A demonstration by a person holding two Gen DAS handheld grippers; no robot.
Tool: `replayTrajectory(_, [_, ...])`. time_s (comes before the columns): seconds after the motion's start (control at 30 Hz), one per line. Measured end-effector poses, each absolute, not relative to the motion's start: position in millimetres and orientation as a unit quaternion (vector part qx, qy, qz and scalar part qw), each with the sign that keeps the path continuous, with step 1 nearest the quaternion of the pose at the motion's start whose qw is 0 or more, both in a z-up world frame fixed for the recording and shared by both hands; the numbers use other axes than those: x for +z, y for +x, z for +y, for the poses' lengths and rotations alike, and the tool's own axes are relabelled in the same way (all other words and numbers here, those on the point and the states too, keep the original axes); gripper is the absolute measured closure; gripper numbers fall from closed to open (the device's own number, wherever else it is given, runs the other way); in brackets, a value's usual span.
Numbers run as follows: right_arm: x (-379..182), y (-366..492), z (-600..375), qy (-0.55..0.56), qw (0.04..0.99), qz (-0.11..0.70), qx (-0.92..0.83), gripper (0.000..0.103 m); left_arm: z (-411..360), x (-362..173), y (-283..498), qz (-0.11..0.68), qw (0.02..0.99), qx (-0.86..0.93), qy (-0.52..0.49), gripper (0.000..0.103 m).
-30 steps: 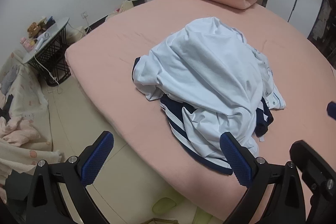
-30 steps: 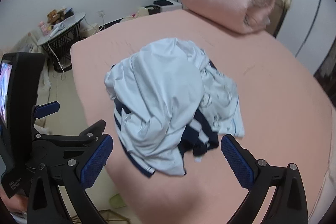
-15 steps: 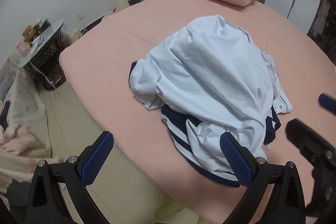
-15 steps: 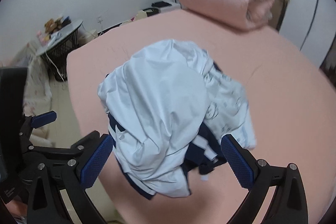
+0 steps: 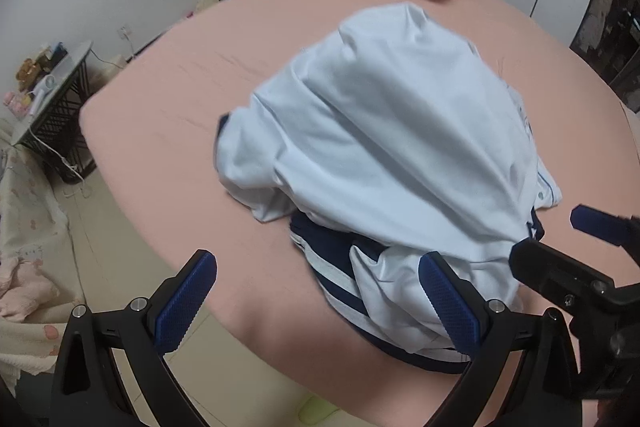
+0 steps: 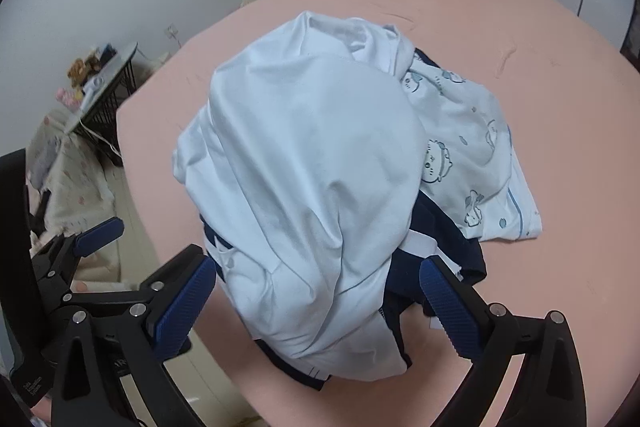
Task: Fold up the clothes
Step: 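Grasp the navy-trimmed hem of the light-blue garment with the left gripper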
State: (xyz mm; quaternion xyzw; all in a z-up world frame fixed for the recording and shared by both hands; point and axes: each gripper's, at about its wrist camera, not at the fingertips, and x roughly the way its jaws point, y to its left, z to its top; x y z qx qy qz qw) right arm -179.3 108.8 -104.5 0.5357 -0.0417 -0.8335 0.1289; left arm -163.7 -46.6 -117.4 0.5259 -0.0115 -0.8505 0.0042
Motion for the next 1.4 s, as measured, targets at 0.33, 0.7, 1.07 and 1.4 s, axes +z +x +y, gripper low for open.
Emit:
replayTrajectory(0.33, [-116, -191, 107, 0.524, 0.118, -0.019, -0.843, 0.008, -53, -134, -169, 0.027, 0.002, -0.854, 0.519, 0.0])
replayTrajectory(0.7, [-141, -214, 131, 0.585, 0.112, -0.116, -0.795, 0.01, -68, -153, -189, 0.115, -0.026, -0.842, 0.527, 0.0])
replayTrajectory(1.07, [-146, -220, 107, 0.594, 0.128, -0.076, -0.791, 0.01, -85, -171, -216, 0.204, -0.016, -0.814, 0.543, 0.0])
replayTrajectory(1.4, [-144, -232, 97, 0.589, 0.114, -0.05, -0.799, 0.037, -76, -183, -233, 0.232, -0.024, -0.798, 0.555, 0.0])
